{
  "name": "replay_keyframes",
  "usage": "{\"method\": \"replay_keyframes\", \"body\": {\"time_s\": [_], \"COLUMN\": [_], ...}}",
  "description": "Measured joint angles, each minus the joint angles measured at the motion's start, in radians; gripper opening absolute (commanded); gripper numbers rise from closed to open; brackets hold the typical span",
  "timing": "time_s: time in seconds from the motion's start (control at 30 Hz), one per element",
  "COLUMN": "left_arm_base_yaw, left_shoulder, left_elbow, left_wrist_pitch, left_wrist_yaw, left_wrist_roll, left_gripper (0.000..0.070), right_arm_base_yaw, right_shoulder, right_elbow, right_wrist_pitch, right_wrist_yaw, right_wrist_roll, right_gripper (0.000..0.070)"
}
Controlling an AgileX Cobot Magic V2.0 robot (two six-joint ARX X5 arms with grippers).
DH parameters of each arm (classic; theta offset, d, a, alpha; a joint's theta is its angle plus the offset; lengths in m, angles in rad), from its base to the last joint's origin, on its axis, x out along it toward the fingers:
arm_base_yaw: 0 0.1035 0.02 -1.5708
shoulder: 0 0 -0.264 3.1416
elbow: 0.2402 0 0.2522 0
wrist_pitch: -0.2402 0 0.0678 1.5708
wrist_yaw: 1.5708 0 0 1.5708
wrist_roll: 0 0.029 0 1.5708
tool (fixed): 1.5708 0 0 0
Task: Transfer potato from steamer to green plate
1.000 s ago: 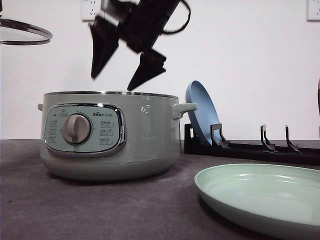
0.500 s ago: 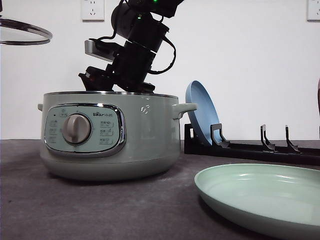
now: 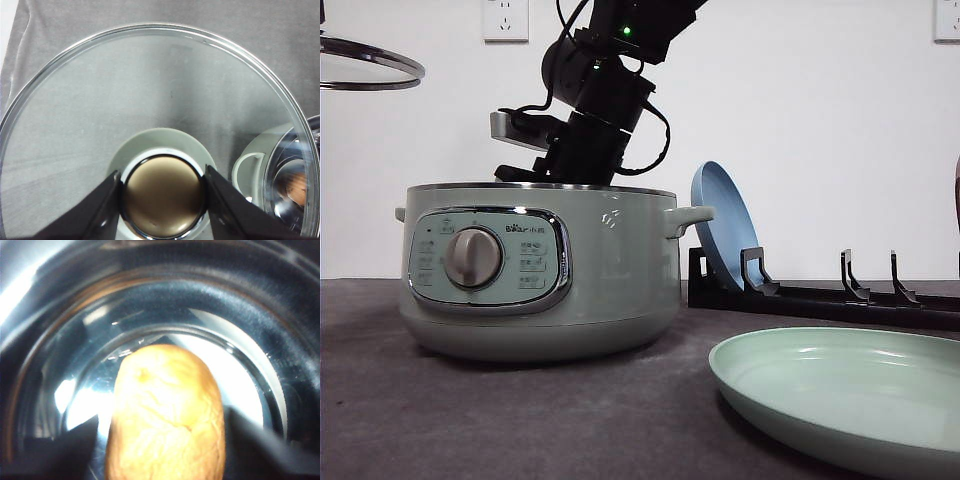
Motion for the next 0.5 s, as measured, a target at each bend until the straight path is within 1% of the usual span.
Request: {"method": "replay_keyframes", "body": {"time_s": [0.13, 0.2, 0.3, 0.4, 0.5], "left_arm_base_yaw": [0.000, 0.000, 0.000, 0.000, 0.000], "left_shoulder": [0.000, 0.000, 0.000, 0.000, 0.000], "left_elbow": [0.000, 0.000, 0.000, 0.000, 0.000], "left_wrist_pitch": [0.000, 0.000, 0.000, 0.000, 0.000], "left_wrist_yaw": [0.000, 0.000, 0.000, 0.000, 0.000], "left_wrist_roll": [0.000, 0.000, 0.000, 0.000, 0.000], "left_gripper": [0.0000, 0.0000, 0.0000, 0.0000, 0.0000], "right_arm_base_yaw": [-0.002, -0.006, -0.014, -0.017, -0.026], "right_shoulder": [0.000, 0.002, 0.005, 0.005, -0.004], "right_elbow": [0.001, 0.023, 0.116, 0.244, 0.359], "right_wrist_pitch": [-0.001, -0.032, -0.121, -0.216, -0.356], "right_wrist_yaw": [0.000, 0.000, 0.000, -0.001, -0.001], "right_wrist_roll": [0.004, 0.004, 0.005, 0.010, 0.025], "right_gripper": [0.0248, 0.0248, 0.0248, 0.0248, 0.0248]}}
